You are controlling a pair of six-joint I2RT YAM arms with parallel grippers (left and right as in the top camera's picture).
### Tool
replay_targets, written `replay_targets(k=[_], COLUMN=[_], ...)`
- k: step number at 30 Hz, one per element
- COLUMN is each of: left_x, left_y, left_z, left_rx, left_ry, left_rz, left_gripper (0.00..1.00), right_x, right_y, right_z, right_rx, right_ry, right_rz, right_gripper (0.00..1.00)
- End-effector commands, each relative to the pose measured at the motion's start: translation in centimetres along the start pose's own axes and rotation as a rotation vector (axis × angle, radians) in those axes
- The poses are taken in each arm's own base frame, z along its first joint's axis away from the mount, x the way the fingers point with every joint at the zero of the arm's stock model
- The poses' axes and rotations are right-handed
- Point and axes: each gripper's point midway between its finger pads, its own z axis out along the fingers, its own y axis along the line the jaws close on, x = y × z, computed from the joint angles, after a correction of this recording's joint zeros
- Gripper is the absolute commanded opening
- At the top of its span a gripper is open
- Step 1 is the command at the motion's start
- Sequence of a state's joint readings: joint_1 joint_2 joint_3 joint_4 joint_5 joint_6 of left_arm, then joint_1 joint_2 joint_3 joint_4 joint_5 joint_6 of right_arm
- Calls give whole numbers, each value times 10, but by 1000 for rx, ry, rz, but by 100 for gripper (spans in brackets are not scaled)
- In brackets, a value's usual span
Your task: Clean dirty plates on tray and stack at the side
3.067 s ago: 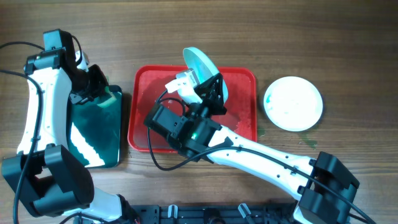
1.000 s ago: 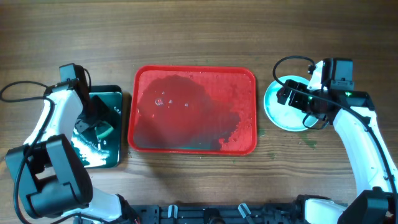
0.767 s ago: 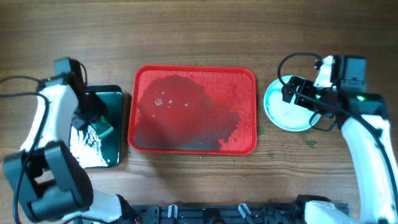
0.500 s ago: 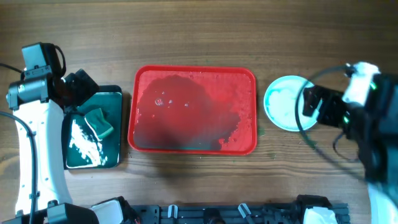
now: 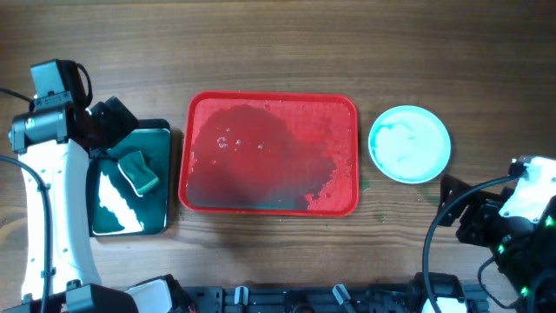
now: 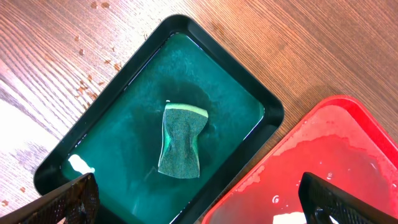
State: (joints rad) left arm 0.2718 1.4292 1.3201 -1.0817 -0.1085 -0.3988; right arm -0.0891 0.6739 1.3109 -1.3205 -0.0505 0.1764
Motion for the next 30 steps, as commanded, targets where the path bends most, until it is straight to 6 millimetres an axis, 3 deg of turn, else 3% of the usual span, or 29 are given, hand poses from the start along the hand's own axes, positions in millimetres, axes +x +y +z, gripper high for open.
replay_targets(k=[1, 2, 4, 10, 16, 21, 30], left_x=[-3, -3, -3, -3, -3, -3, -3], left_y=[1, 1, 1, 1, 1, 1, 1], left_z=[-1, -1, -1, -1, -1, -1, -1], left_rx=[-11, -11, -11, -11, -11, -11, -11], left_ry=[-12, -12, -12, -12, -12, -12, -12], left_rz=[2, 2, 2, 2, 2, 2, 2], left_gripper=[100, 100, 100, 100, 100, 100, 100], right_x=[-45, -58, -56, 7, 27, 57, 61], right_y=[5, 12, 28, 19, 16, 9, 7], right_z=[-5, -7, -3, 61, 110, 146, 150], right_rx=[-16, -58, -163, -238, -278, -266, -243], right_ry=[-219, -307, -451, -631, -765, -676, -658], right_rz=[-33, -49, -116, -71, -70, -49, -69], right_gripper=[100, 100, 100, 100, 100, 100, 100])
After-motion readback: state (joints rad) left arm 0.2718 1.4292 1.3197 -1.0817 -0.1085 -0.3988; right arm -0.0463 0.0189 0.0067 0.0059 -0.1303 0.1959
